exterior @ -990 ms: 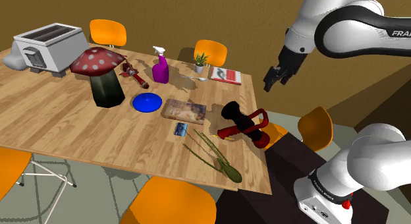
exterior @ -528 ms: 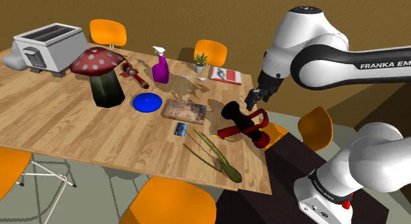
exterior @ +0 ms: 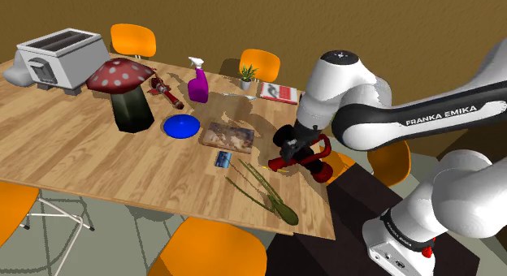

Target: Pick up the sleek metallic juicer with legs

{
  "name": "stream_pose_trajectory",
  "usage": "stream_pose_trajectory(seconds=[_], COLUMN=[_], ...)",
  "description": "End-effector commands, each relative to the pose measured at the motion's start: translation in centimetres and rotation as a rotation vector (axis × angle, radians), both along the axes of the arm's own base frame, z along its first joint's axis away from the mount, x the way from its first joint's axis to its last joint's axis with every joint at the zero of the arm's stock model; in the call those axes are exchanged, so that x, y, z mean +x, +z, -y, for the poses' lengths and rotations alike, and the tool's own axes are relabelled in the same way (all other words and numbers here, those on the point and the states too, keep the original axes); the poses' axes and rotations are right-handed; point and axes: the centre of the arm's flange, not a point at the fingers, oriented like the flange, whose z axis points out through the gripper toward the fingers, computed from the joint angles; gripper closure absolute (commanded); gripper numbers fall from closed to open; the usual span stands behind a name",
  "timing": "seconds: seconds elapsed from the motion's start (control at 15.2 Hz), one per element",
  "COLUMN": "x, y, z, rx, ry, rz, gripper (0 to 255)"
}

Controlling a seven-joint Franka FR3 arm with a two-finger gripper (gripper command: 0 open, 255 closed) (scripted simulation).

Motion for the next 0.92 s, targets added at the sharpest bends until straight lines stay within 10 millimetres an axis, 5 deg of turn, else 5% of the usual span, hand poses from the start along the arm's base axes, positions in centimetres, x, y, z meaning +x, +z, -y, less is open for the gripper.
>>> stream_pose_trajectory(seconds=[0.0,0.53,0.86], x=[0.2,-0.2,-0.3], y=[-1.9,-9.9,-12.4], z=[-1.6,-8.4,-8.7], rx=[0.003,0.006,0.006], ry=[0.015,0.076,0.078], rz=[-0.001,-0.01,-0.01], gripper=[0,0,0])
